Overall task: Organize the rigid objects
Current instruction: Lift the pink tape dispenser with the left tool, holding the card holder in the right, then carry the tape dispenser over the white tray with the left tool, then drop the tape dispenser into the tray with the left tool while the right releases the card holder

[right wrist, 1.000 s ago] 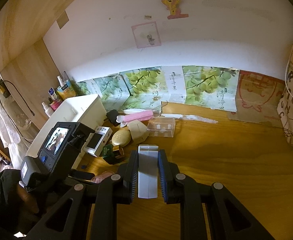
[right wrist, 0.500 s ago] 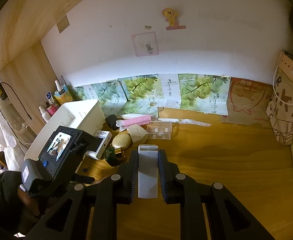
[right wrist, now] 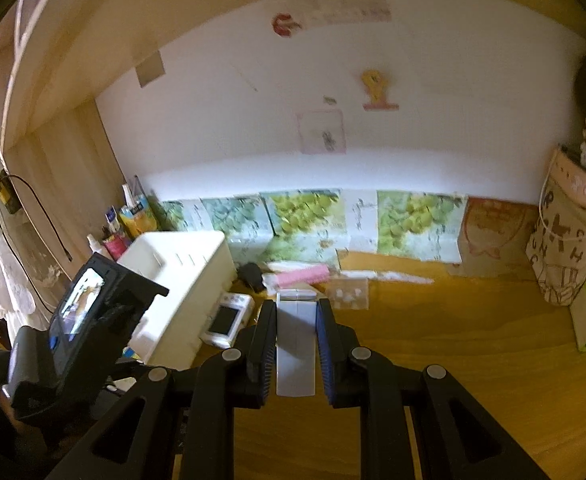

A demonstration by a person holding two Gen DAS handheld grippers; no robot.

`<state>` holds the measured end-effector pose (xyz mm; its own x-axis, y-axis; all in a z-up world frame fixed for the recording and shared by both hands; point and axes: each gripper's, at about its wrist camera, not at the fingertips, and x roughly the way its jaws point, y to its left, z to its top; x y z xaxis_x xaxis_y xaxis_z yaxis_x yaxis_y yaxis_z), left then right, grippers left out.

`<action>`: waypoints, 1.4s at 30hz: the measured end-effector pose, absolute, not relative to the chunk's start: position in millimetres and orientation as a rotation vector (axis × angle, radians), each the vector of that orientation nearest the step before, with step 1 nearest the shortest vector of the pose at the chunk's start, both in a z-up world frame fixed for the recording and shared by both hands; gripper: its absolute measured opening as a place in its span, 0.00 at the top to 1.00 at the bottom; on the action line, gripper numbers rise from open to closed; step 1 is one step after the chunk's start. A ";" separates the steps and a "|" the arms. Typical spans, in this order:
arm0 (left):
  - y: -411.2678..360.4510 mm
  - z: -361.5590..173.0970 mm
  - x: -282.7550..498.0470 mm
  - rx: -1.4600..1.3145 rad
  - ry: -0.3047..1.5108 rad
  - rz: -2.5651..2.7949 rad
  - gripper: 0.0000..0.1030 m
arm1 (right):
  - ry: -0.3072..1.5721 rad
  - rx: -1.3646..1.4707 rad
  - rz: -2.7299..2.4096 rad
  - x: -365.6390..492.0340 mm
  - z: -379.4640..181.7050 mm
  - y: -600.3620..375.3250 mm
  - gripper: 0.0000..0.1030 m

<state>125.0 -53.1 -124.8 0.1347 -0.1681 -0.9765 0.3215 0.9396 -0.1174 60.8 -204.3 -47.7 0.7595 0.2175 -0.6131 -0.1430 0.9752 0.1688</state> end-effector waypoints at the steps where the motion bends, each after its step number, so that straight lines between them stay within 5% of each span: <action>1: -48.6 -119.9 125.9 0.132 1.379 -0.361 0.30 | 0.670 0.109 0.198 59.8 -43.6 -198.3 0.81; 16: 43.4 -72.4 126.6 0.127 1.211 -0.253 0.30 | 0.574 0.051 0.277 51.5 -16.5 -106.6 0.81; 42: 191.1 -81.3 139.4 -0.038 1.072 -0.040 0.30 | 0.560 0.086 0.412 68.7 -52.7 -5.1 0.81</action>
